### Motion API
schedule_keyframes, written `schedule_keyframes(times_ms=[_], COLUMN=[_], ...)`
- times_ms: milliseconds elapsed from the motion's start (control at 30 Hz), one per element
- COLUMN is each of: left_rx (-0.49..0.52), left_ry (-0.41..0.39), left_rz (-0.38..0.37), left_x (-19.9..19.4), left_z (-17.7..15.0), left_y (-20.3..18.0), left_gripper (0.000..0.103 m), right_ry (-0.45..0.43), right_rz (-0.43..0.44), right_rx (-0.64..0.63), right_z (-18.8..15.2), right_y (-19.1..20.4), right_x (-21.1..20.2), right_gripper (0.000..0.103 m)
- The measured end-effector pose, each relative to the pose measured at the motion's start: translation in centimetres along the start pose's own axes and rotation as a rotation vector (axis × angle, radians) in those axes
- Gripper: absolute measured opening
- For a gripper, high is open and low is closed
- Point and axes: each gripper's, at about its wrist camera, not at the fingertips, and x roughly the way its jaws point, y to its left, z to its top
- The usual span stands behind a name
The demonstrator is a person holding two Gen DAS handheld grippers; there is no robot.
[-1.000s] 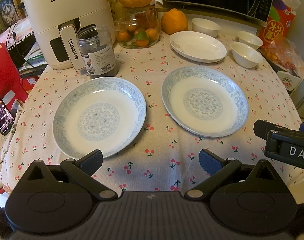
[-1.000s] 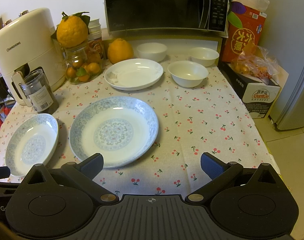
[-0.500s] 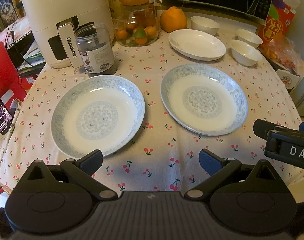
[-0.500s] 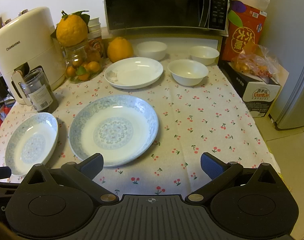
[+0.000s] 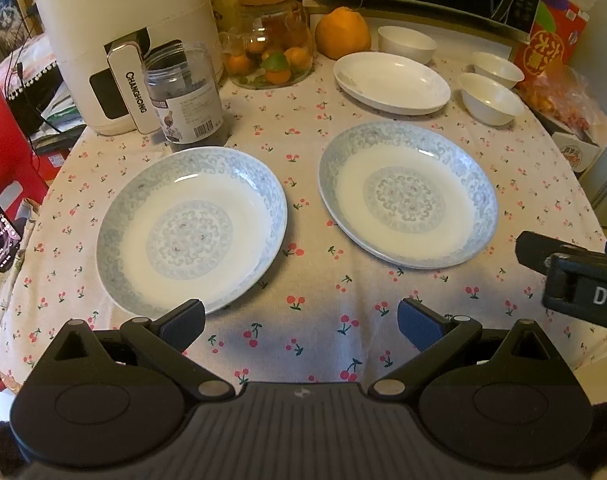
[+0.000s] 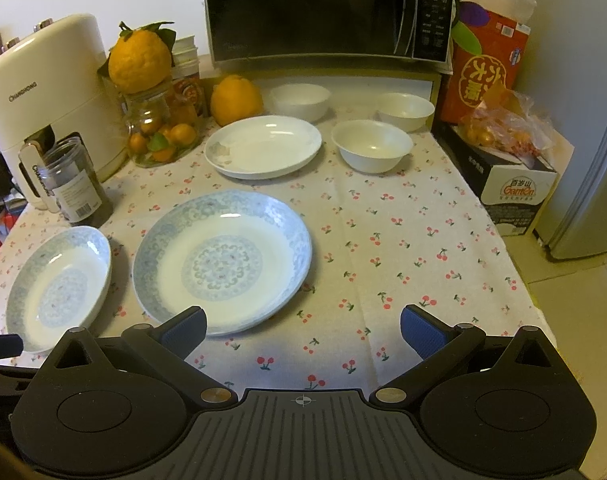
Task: Organize plates and bowls
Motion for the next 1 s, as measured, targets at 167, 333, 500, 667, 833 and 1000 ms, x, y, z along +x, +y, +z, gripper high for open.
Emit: schedule_keyframes(times_ms=[167,333,500,667,833,1000], left_rx=[-0.005,0.025,0.087,0.083,0.103,0.144], left_ry=[-0.036,-0.124,-0.160,-0.112,-0.112,-0.143], left_rz=[-0.058,-0.081,-0.051,-0.071,-0.109,-0.186], left_x=[-0.1,-0.7,-0.7,0.3,0.8,2.1], left_z=[0.3,1.0,2.1,3.5,4.9,6.1], left_y=[0.2,0.1,-0.3,0.5,1.2,1.0], left_gripper=[0.103,0.099,0.099,0.099,0.100,0.096], right_ry=[-0.012,0.007,0.004,0.007,0.074,0.176], right_rz=[-0.008,-0.015,-0.008,0.033,0.068,0.145], right_rx=[0.003,0.014,0.019,-0.015,-0.045,-0.001], right_z=[0.3,1.2,2.7,5.0,7.1,7.8], right_y=[-0.3,-0.7,-1.1,-1.1,-1.6,-2.5], right_x=[-0.4,-0.1,-0.6,-1.0,0.8,5.0], right_gripper=[0.103,0.103,0.103,0.103,0.103,0.103])
